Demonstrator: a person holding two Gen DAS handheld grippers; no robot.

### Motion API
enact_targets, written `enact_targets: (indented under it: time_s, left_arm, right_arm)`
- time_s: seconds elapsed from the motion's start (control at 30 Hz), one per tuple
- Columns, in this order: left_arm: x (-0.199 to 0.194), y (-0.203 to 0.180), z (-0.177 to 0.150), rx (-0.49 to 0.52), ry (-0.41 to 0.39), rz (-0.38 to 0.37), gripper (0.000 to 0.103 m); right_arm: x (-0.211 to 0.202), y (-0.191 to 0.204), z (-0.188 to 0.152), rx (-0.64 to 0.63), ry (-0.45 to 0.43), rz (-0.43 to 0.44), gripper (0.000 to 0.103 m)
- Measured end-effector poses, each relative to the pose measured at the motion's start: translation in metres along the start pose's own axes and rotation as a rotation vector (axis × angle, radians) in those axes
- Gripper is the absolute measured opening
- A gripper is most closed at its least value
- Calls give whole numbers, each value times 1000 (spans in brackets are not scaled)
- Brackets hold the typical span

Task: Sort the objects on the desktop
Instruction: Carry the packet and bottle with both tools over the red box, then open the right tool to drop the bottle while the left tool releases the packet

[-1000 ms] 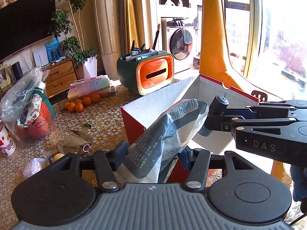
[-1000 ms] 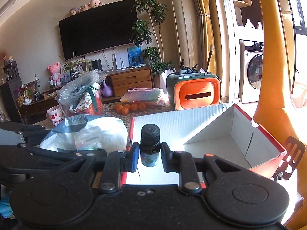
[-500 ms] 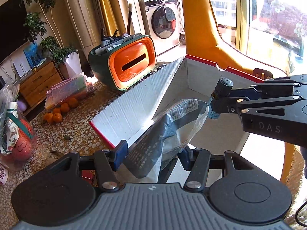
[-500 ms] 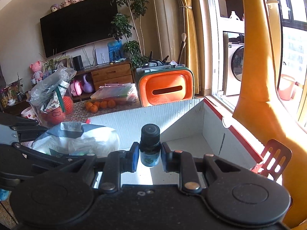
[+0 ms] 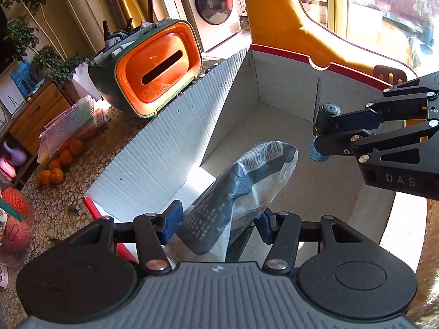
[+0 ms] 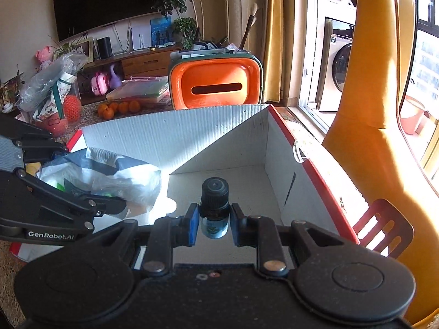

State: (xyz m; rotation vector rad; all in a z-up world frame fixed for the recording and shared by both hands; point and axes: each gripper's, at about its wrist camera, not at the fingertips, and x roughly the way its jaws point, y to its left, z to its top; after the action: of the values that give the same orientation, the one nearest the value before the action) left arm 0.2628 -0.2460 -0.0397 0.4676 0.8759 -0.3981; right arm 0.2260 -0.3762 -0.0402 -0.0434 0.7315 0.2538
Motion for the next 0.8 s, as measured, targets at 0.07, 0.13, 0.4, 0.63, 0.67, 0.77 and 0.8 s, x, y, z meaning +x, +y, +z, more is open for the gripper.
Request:
enact_targets:
  time_s: [0.07, 0.13, 0.4, 0.63, 0.67, 0.77, 0.8]
  left_arm:
    - [7, -2, 1, 3, 29, -6, 55]
    - [14, -4, 1, 15, 65, -24, 55]
    - [33, -4, 7, 43, 201, -91, 56]
    - [38, -7, 4, 63, 253, -113, 56]
    - [39, -6, 4, 58, 259, -115, 56]
    - [39, -4, 5, 44, 261, -126, 58]
    - [38, -2, 5, 35, 259, -132, 59]
  right_arm:
    - [5, -3, 2, -23, 27, 1, 23]
    - [9, -5, 2, -39, 48, -1, 23]
    - [25, -3, 1, -89, 117, 19, 23]
    - [32, 0, 0, -112, 153, 22, 23]
    - [33, 0, 0, -111, 154, 22, 23]
    - [33, 0, -1, -112, 162, 22, 23]
    - [34, 0, -1, -113, 165, 24, 23]
